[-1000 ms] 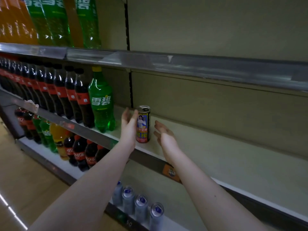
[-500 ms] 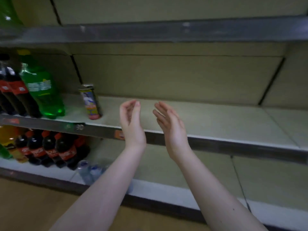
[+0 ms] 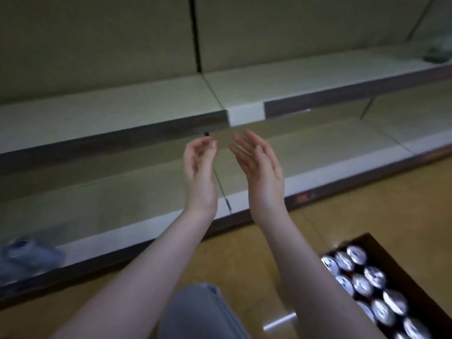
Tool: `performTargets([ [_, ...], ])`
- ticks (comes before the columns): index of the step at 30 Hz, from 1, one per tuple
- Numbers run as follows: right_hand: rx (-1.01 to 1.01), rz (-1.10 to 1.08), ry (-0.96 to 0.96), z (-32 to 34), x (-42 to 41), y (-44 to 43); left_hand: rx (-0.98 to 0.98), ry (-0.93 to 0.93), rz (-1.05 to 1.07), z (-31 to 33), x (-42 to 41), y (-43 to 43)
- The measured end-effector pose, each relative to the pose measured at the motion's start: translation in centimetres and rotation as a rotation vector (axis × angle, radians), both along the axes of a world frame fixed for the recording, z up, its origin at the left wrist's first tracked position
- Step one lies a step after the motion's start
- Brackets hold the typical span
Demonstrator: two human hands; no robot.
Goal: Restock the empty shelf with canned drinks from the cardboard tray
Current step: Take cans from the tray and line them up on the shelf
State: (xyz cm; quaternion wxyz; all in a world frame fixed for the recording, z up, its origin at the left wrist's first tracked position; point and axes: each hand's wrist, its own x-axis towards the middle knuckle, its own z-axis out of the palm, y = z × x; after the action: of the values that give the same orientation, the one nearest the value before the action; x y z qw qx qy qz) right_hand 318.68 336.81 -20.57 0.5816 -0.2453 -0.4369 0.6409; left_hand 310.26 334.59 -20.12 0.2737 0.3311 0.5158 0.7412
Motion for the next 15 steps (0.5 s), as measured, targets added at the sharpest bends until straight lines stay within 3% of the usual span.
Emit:
performTargets([
  [8,-0.196,-0.334,-0.029,-8.7,14.7,-0.4,-0.249,0.043,-0.331,-6.7,13.6,0.9],
  [15,-0.485,-0.619,-0.086,-16.7,23.7,-4.0,-0.46,0.02,-0.6,-14.5,21.5,-1.0],
])
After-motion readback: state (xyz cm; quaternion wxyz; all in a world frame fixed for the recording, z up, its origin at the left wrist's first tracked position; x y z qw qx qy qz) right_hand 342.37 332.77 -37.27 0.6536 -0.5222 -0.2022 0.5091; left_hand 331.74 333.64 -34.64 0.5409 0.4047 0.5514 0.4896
